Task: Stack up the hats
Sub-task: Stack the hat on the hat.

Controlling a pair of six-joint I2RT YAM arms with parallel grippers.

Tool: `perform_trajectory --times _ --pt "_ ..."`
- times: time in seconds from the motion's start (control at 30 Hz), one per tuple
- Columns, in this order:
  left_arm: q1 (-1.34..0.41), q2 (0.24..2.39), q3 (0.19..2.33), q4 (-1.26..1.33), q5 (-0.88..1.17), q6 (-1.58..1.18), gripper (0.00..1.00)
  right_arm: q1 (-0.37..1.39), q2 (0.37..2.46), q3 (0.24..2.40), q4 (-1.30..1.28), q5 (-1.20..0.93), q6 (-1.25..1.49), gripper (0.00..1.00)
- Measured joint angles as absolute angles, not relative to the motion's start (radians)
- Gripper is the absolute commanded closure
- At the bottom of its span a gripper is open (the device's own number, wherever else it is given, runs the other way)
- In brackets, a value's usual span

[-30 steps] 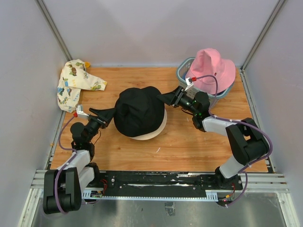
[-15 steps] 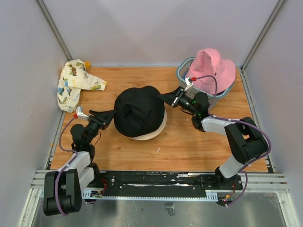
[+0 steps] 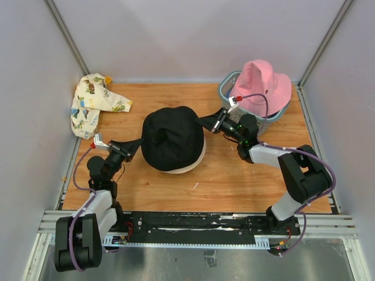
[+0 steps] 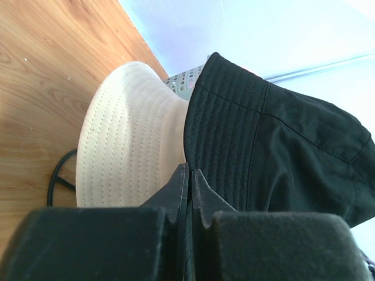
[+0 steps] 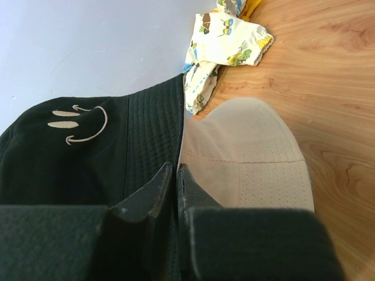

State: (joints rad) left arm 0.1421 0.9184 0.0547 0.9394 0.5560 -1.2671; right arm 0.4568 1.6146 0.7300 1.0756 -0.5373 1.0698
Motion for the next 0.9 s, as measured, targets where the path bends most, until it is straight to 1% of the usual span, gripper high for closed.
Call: perform_trajectory --times 0.37,0.67,0.9 --pt "0.142 0.849 0.054 0.874 0.532 -1.260 0.99 0.463 1.562 0.730 0.955 -0.499 1.007 0.98" --pt "0.142 0.728 0.061 0.646 0.450 -1.197 0.99 0.488 1.516 0.757 0.802 -0.449 0.921 0.99" --pt "0.142 0.727 0.103 0.519 0.415 -1.132 1.00 0.512 1.497 0.778 0.696 -0.397 0.847 1.00"
